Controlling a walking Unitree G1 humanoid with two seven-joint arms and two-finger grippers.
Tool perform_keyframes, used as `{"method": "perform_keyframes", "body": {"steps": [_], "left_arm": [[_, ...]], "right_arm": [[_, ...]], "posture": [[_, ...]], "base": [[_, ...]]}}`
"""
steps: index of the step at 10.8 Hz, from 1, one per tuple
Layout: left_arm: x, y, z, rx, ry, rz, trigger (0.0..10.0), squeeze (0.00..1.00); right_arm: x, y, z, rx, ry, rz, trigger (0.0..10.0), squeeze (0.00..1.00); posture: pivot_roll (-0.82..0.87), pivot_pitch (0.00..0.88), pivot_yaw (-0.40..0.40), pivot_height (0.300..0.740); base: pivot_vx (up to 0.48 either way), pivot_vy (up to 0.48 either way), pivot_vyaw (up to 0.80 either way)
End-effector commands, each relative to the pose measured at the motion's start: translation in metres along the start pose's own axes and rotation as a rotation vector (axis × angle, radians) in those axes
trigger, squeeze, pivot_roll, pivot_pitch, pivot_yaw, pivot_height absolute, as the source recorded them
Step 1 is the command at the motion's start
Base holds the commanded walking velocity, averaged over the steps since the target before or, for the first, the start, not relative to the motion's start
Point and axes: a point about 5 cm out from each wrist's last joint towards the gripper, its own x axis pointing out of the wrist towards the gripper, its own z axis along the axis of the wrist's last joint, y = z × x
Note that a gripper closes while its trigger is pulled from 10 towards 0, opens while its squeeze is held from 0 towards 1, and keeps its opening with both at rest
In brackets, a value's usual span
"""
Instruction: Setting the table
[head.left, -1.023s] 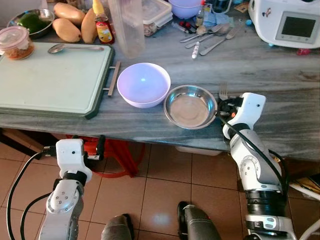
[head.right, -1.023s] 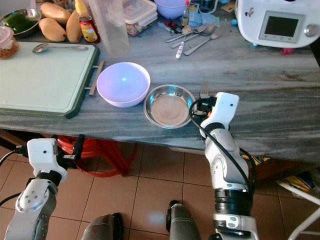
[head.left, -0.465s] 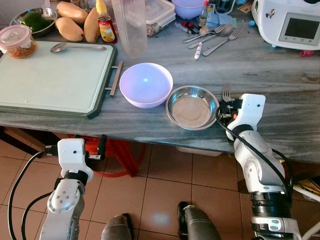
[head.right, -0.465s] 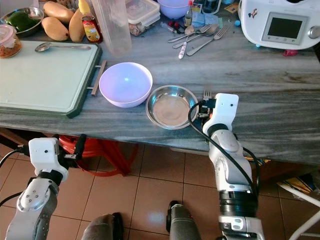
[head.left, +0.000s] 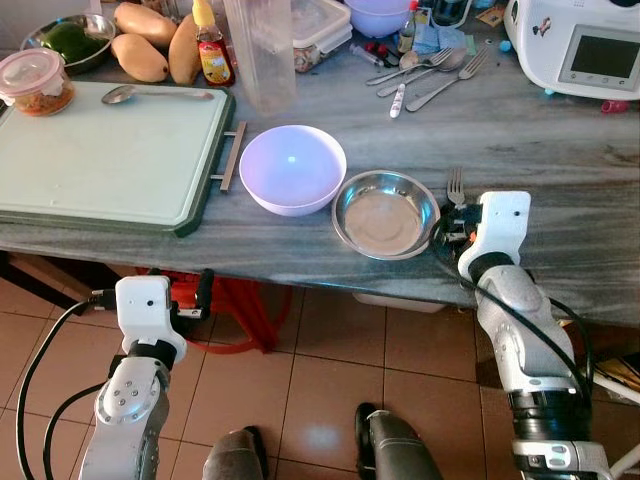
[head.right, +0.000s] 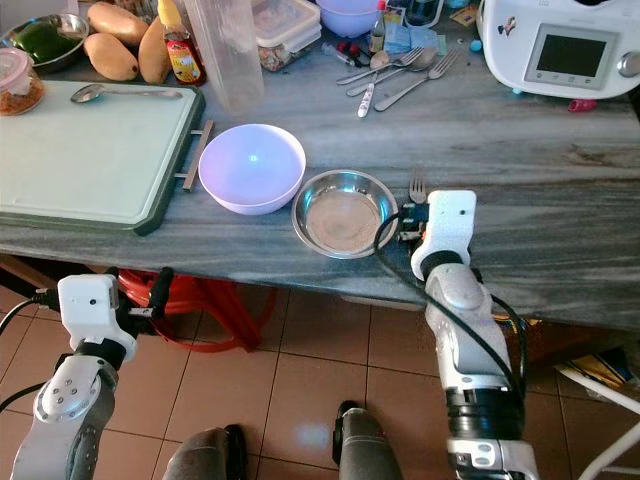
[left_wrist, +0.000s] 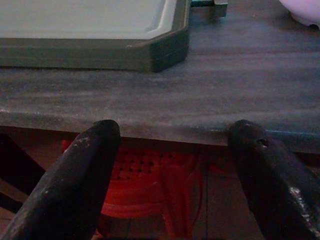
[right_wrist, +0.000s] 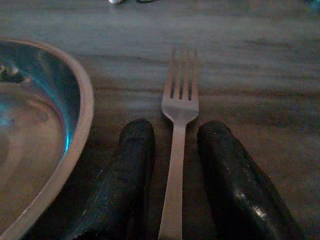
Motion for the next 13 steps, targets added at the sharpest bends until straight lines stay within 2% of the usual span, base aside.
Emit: {"method": "perform_keyframes", "body": {"steps": [1,4,5,6,7,8,9,10,11,12,13], "left_arm": [[0.0,0.002,-0.005,0.01,0.032,0.003,10.0,0.0],[0.002,0.002,-0.004,0.014,0.03,0.001,10.0,0.0],[0.002,0.002,-0.004,0.014,0.03,0.0,10.0,0.0],[0.002,0.002,-0.004,0.013,0.029,0.0,10.0,0.0],[0.003,0.002,-0.005,0.013,0.029,0.0,10.0,0.0],[0.003,0.002,-0.004,0.012,0.027,-0.001,10.0,0.0],[0.004,0.001,-0.004,0.011,0.025,-0.003,10.0,0.0],[0.005,0.001,-0.004,0.01,0.023,-0.005,10.0,0.0],[0.004,0.0,-0.004,0.009,0.022,-0.006,10.0,0.0],[0.004,0.0,-0.004,0.008,0.023,-0.008,10.0,0.0],[0.005,0.0,-0.004,0.008,0.021,-0.009,10.0,0.0]], "right_arm": [[-0.004,0.0,-0.022,-0.015,0.094,0.004,10.0,0.0],[-0.006,-0.002,-0.019,-0.016,0.047,0.014,10.0,0.0],[-0.008,-0.005,-0.017,-0.025,0.019,0.004,10.0,0.19],[-0.01,-0.005,-0.01,-0.02,-0.038,-0.003,10.0,1.0],[-0.011,-0.003,-0.004,-0.011,-0.084,0.007,10.0,1.0],[-0.012,-0.002,-0.002,-0.012,-0.098,0.01,10.0,0.91],[-0.013,-0.001,-0.002,-0.01,-0.108,0.008,10.0,0.64],[-0.014,0.0,-0.001,-0.004,-0.122,0.012,10.0,0.29],[-0.016,0.0,0.002,-0.01,-0.149,0.01,10.0,0.09],[-0.018,-0.001,0.005,-0.001,-0.173,0.007,10.0,0.1],[-0.019,-0.001,0.008,-0.001,-0.193,0.004,10.0,0.4]], "posture": [[-0.03,0.229,0.045,0.74],[-0.03,0.226,0.046,0.74],[-0.03,0.225,0.045,0.74],[-0.03,0.224,0.045,0.74],[-0.03,0.222,0.046,0.74],[-0.03,0.222,0.046,0.74],[-0.03,0.217,0.044,0.74],[-0.03,0.219,0.044,0.74],[-0.03,0.221,0.045,0.74],[-0.03,0.218,0.044,0.74],[-0.03,0.217,0.045,0.74]], "base": [[0.0,0.0,0.0],[0.0,0.0,0.0],[0.0,0.0,0.0],[0.0,0.0,0.0],[0.0,0.0,0.0],[0.0,0.0,0.0],[0.0,0.0,0.0],[0.0,0.0,0.0],[0.0,0.0,0.0],[0.0,0.0,0.0],[0.0,0.0,0.0]]}}
